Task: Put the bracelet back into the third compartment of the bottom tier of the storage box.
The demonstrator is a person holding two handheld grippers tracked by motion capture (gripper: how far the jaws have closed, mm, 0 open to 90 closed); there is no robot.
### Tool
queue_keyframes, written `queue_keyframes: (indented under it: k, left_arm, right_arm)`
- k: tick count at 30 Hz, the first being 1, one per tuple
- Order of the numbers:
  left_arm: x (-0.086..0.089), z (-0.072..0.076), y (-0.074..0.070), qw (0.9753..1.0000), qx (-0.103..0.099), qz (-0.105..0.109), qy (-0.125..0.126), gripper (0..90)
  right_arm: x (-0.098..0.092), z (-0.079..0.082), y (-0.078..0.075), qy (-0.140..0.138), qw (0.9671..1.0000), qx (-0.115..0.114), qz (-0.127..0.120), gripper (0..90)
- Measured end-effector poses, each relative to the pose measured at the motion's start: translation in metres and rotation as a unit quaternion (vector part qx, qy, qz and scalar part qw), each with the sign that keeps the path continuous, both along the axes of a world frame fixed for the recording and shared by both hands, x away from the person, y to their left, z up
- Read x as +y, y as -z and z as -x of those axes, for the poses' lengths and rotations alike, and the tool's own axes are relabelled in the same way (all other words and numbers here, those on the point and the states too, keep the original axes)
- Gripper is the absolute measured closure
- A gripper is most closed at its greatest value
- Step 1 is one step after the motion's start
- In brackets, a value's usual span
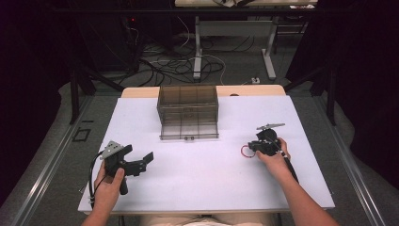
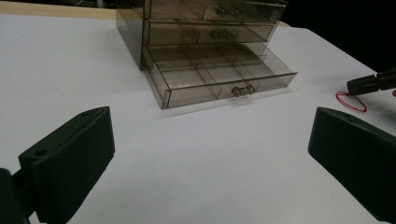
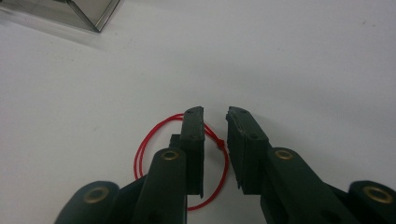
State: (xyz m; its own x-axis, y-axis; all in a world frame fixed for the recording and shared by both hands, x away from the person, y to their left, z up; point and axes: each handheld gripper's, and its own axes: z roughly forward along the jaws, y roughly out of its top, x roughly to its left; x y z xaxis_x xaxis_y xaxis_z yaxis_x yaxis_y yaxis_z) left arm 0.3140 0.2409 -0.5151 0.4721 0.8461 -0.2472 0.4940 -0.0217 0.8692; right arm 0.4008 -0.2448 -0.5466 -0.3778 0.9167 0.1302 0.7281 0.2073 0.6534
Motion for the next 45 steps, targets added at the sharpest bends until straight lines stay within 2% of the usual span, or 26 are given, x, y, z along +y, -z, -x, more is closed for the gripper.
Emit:
queue_keyframes:
  k: [13,22,45]
  left_arm:
    - [-0.0001,0.0001,-0.0001,1.0000,0.001,-0.001,0.001,0.5]
    - [-0.0002,0.0001,-0.0001,1.0000,0.001,-0.001,0.000,0.5]
    - [-0.0005,-0.0001,0.0002,1.0000,0.002,-0.003,0.001,0.5]
  right_arm:
    - [0.0018,-0.0007,0.0034,-0.008,0.9998,0.011,0.012,79.8]
    - [0.0019,-0.0005,0.0036,-0.010,0.9997,0.009,0.019,84.1]
    - [0.0017,-0.0006,0.0036,-0.009,0.9998,0.012,0.017,87.5]
